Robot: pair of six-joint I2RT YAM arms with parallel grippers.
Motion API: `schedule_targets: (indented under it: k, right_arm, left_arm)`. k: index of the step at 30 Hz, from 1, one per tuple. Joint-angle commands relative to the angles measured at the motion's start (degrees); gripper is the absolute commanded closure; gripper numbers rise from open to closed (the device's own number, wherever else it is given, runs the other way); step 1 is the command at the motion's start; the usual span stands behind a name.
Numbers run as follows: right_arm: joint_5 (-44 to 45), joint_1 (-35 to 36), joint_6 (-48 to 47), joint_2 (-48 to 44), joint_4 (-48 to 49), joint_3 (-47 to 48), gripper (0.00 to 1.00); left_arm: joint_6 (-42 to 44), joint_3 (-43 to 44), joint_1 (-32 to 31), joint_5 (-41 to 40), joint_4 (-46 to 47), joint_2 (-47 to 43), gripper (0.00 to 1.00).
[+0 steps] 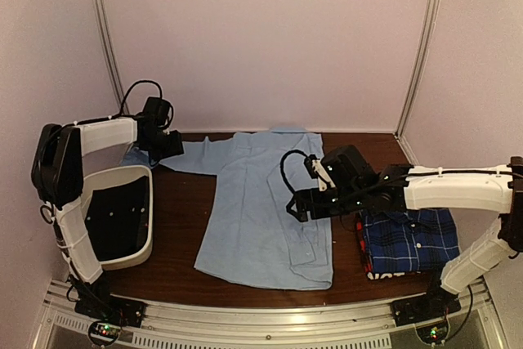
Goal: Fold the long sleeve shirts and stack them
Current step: Pick up the sleeve from the corner of the board.
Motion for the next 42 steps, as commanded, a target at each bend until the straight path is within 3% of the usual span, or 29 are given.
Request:
schedule_targets:
  k: [1, 12, 19, 33, 42]
  right_arm:
    - [1.8, -0.5, -0.6, -2.2, 1.2, 1.3, 0.12]
    - [3.3, -0.8, 0.1, -4.4, 2.5, 1.1, 0.11]
    - [2.2, -0.8, 0.2, -4.7, 3.9, -0.4, 0.11]
    - [0.7, -0.8, 0.5, -4.4, 5.6, -1.1, 0.11]
    - [0.9, -0.8, 2.0, -6.1, 6.8, -2.8, 0.11]
  left_arm:
    - [3.2, 6.2, 2.7, -1.3, -0.7, 4.8, 0.43]
    - [4.0, 14.9, 9.1, 0.9, -2.1, 14.9, 0.43]
    - [1.5, 14.9, 12.9, -2.5, -3.5, 14.2, 0.43]
    - [-16.3, 8.7, 20.7, 5.0, 4.2, 10.4, 0.42]
    - [-21.4, 12.1, 21.0, 5.8, 8.1, 14.7, 0.42]
